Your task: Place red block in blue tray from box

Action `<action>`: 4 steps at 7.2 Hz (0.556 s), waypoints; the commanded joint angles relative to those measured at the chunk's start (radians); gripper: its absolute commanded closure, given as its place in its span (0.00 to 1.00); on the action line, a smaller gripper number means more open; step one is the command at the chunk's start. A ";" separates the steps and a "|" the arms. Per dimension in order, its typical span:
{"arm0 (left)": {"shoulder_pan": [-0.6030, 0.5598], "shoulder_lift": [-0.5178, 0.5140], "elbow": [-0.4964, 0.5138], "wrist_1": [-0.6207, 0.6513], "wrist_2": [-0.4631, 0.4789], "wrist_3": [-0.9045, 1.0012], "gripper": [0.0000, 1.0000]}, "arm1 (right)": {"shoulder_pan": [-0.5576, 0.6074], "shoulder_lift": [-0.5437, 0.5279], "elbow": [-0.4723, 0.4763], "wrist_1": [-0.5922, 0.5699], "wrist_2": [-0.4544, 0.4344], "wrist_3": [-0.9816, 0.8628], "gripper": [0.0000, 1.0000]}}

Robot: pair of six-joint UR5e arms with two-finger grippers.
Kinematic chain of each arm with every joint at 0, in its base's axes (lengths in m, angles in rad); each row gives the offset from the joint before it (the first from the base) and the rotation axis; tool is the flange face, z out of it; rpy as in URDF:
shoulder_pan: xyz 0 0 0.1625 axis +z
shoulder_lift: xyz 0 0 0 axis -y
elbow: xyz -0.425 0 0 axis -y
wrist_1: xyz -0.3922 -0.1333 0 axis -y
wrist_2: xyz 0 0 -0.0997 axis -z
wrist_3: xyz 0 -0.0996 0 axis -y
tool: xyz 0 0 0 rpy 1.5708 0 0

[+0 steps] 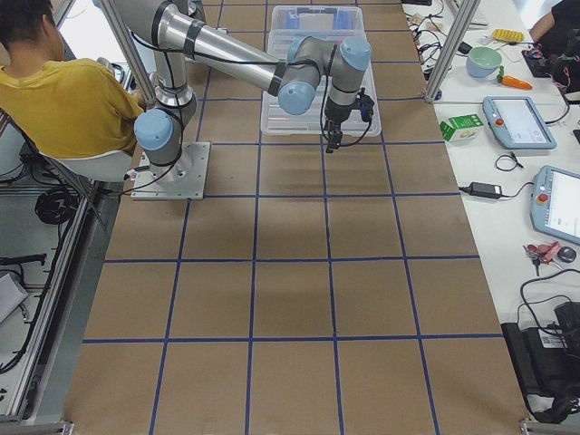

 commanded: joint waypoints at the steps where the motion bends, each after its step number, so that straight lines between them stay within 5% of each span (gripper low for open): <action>1: -0.001 -0.001 0.000 0.000 0.000 -0.001 0.00 | -0.002 -0.001 0.000 -0.002 -0.002 -0.002 0.00; 4: 0.000 -0.001 0.000 0.000 0.000 -0.002 0.00 | -0.004 0.000 0.000 -0.005 -0.040 -0.028 0.00</action>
